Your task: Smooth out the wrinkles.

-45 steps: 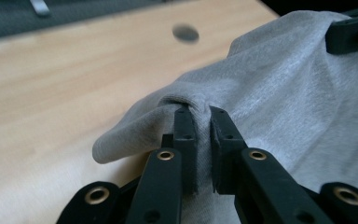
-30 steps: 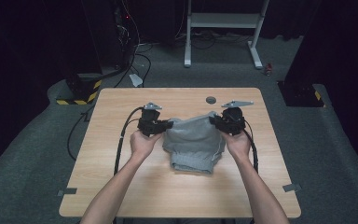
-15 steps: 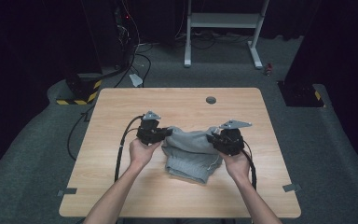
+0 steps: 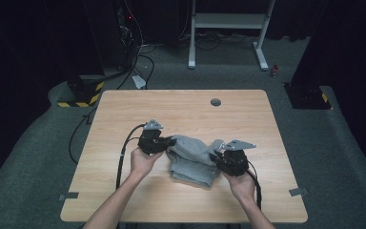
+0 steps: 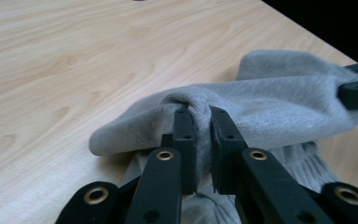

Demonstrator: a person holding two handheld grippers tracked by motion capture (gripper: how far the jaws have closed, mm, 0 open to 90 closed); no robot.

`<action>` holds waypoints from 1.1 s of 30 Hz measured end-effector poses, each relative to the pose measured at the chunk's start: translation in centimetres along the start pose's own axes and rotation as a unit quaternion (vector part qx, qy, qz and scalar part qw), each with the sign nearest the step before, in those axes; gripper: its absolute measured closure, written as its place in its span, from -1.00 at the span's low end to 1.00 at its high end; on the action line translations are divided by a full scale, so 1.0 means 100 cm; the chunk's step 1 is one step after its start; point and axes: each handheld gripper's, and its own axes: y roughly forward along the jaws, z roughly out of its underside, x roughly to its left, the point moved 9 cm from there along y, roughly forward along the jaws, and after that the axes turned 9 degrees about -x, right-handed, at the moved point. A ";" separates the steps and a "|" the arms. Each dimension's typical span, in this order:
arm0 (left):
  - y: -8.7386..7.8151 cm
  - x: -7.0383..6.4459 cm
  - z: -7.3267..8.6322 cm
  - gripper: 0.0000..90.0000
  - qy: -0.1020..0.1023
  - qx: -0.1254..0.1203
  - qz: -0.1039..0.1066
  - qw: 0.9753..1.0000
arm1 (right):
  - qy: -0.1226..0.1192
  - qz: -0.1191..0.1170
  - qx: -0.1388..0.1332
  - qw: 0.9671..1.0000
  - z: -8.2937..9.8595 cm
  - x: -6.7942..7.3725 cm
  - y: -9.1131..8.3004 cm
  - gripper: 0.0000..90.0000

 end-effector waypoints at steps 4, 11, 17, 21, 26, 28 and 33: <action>-0.007 -0.005 0.020 0.83 0.010 0.011 0.007 1.000 | -0.002 -0.006 0.005 1.000 0.017 0.007 -0.003 0.71; -0.013 -0.017 0.049 0.82 0.012 0.021 0.014 1.000 | -0.044 0.014 0.034 0.998 0.042 0.013 -0.001 0.69; -0.016 -0.028 0.070 0.82 0.037 0.039 0.004 0.999 | -0.069 0.019 0.045 0.996 0.054 0.015 -0.001 0.69; -0.012 -0.034 0.082 0.82 0.042 0.037 -0.018 0.998 | -0.069 0.022 0.048 0.996 0.057 0.012 0.000 0.70; -0.010 -0.036 0.083 0.82 0.033 0.032 -0.027 0.999 | -0.073 0.028 0.052 0.996 0.058 0.005 0.001 0.70; -0.007 -0.039 0.085 0.82 0.029 0.032 -0.027 0.999 | -0.078 0.040 0.054 0.995 0.059 -0.001 0.001 0.70; 0.005 -0.044 0.082 0.82 0.047 0.036 -0.041 0.997 | -0.073 0.070 0.051 0.994 0.054 -0.021 0.007 0.70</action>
